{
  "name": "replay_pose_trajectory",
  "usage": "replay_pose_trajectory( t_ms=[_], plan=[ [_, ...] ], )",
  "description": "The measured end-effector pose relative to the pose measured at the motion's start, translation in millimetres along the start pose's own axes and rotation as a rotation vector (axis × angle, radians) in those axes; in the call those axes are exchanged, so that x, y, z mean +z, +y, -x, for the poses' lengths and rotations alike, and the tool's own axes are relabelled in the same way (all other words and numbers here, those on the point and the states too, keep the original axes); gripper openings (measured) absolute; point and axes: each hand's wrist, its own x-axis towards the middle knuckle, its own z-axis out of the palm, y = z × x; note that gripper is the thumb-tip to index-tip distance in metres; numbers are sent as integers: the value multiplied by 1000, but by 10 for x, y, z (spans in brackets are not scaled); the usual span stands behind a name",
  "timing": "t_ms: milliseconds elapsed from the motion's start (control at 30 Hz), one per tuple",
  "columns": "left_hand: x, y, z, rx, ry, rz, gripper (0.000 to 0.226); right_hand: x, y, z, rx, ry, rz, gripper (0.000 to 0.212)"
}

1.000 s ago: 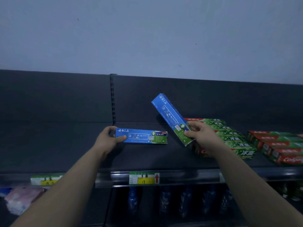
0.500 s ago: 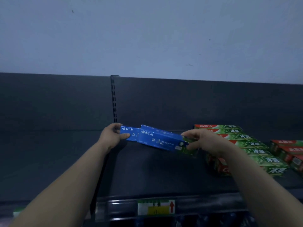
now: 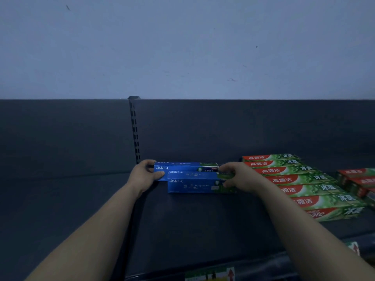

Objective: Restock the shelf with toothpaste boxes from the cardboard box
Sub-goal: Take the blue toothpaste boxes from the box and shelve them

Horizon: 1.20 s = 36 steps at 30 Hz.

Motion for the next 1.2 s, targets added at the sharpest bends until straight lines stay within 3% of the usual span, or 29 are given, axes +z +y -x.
replay_pose_trajectory(
  t_ms=[167, 333, 567, 800, 1200],
  plan=[
    [38, -31, -36, -8, 0, -5, 38, 120, 11, -89, 39, 130, -150, 48],
    [69, -40, -42, -12, 17, -12, 29, 210, 11, -162, 45, 230, -165, 59],
    [75, 10, 23, -18, 66, -83, 41, 232, 1, -127, -5, 235, -127, 77],
    [93, 319, 418, 103, 168, -156, 44, 115, -17, 171, -131, 252, -9, 69],
    [577, 568, 1767, 366, 69, -346, 37, -29, 201, 1146, -377, 276, 138, 56]
  ],
)
